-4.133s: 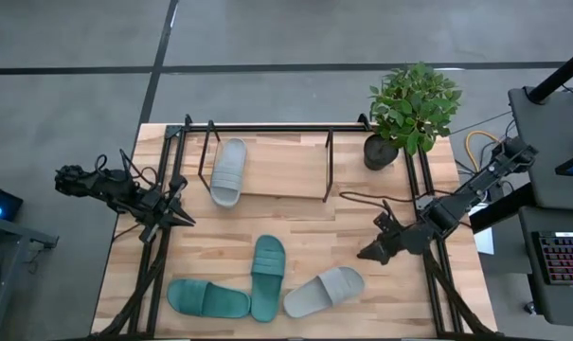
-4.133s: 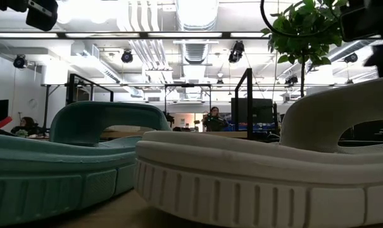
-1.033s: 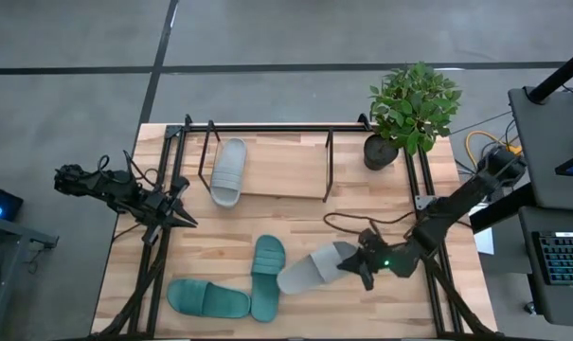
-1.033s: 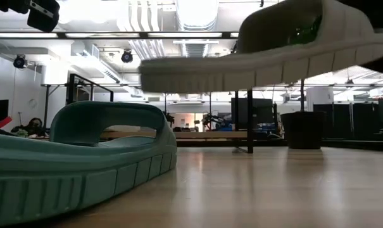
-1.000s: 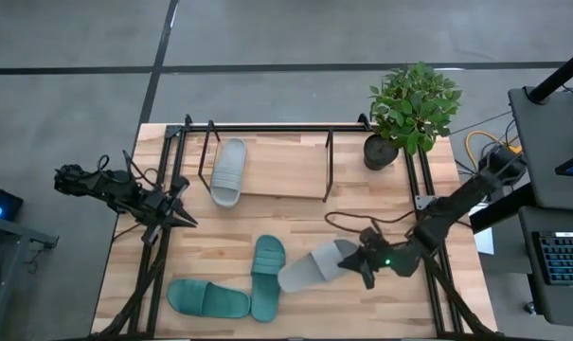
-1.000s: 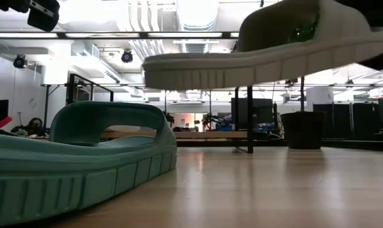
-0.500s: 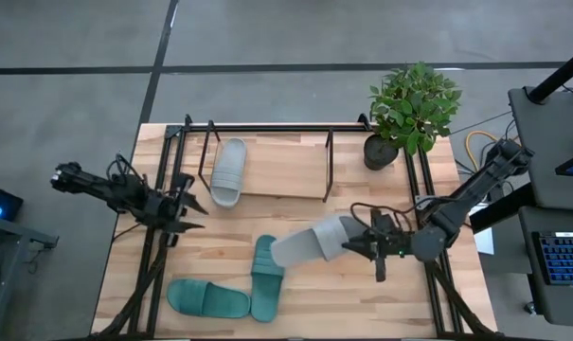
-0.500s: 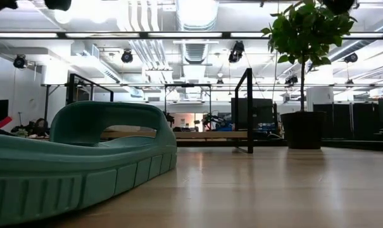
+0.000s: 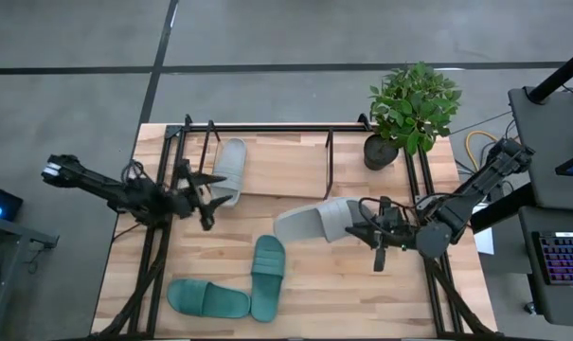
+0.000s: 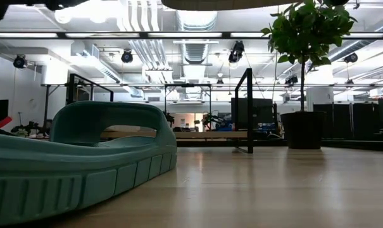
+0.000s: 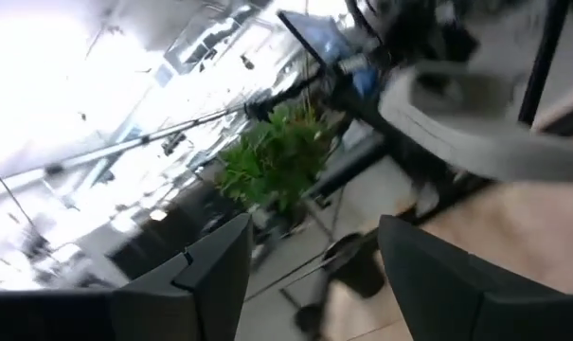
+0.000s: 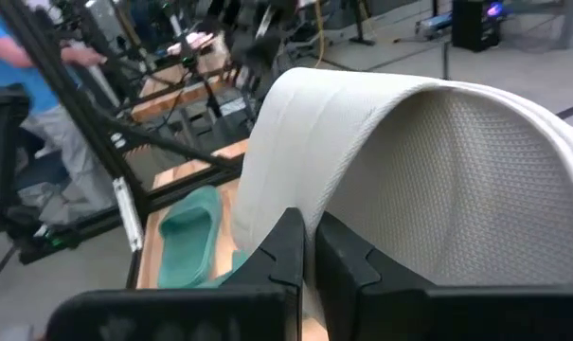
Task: Pick and place slides into the shelf
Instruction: Put the left grey slide on the shelf
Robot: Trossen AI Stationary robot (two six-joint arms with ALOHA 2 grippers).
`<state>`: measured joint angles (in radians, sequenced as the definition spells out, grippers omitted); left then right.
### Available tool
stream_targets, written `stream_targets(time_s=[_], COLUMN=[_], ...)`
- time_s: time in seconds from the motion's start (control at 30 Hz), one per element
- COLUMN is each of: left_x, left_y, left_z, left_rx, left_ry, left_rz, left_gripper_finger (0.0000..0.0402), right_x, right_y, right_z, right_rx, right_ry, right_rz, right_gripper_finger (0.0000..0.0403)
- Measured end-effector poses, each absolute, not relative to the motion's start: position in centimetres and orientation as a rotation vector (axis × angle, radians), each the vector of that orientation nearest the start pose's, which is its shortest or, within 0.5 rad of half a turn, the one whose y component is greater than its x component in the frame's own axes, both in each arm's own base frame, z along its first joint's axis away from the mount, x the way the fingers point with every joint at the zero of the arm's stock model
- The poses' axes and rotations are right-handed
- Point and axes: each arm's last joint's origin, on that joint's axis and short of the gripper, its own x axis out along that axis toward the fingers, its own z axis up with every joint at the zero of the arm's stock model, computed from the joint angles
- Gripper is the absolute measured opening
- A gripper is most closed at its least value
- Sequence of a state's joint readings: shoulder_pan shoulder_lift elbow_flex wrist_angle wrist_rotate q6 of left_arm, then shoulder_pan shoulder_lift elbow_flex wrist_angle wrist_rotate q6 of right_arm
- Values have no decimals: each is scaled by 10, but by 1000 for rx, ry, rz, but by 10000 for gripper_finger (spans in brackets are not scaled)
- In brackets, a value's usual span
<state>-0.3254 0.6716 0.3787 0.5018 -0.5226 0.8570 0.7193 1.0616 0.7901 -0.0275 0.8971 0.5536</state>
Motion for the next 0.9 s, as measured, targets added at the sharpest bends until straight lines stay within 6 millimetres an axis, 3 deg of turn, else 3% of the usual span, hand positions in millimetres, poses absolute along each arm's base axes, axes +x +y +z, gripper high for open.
stream_targets(time_s=[0.17, 0.3, 0.5, 0.63, 0.9], left_x=[179, 197, 220, 235, 257], left_y=[-44, -47, -55, -60, -66], left_z=[277, 282, 281, 267, 266], left_rx=[1034, 1138, 1350, 1596, 1685], left_ry=[-1, 63, 115, 232, 240], left_rz=[315, 431, 469, 419, 564], left_gripper_finger=[215, 215, 215, 215, 215], right_x=[180, 176, 170, 166, 165], right_y=[127, 123, 116, 112, 111], right_z=[311, 316, 320, 325, 325], right_rx=[343, 343, 338, 351, 344], right_ry=[126, 112, 90, 71, 69], right_rz=[-242, -270, -322, -331, -336], right_gripper_finger=[9, 9, 9, 9, 9])
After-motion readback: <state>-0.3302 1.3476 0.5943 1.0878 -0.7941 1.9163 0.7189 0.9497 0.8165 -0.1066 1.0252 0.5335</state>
